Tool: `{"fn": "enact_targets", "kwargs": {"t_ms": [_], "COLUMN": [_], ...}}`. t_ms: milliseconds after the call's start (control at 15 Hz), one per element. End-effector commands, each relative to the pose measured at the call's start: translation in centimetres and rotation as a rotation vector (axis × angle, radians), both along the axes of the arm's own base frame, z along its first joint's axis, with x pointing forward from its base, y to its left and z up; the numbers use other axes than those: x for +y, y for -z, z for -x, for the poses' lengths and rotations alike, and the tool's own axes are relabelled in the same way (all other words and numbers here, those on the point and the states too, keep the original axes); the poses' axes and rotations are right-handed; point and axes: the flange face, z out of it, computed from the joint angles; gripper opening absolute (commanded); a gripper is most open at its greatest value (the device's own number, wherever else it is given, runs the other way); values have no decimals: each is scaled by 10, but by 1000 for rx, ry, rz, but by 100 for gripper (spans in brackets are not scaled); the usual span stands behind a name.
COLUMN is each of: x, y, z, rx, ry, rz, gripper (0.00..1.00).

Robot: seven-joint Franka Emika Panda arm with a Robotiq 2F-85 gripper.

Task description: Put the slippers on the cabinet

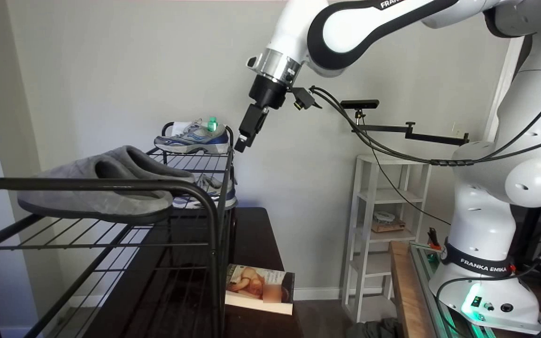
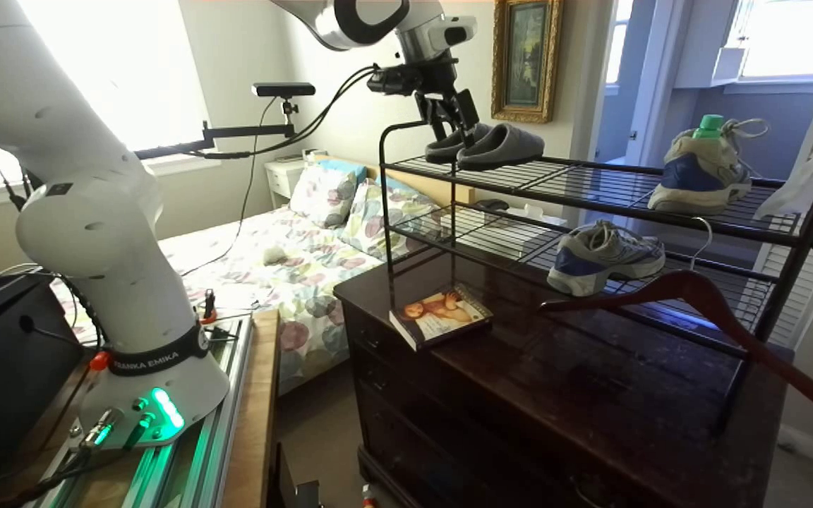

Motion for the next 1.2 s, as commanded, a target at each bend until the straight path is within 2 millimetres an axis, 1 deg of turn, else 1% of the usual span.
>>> {"fn": "enact_targets", "kwargs": {"t_ms": [0, 133, 200, 333, 400, 467, 600, 867, 933, 1067, 1133], "x": [18, 22, 24, 31, 23, 25, 27, 28, 42, 59, 72], "y": [-20, -23, -21, -16, -20, -17, -11, -12, -8, -8, -6], "z": [-48, -71, -83, -101, -76, -85, -96, -98, -102, -105, -105], "rx": [-55, -52, -44, -34, -53, -48, -40, -40, -55, -83, -100], "ry": [-23, -38, -51, -55, -38, -39, -41, -42, -55, -57, -71], "rz": [9, -2, -3, -12, -16, -19, -22, -23, -22, -40, -50], "gripper": [100, 100, 100, 100, 100, 100, 100, 100, 100, 100, 100]}}
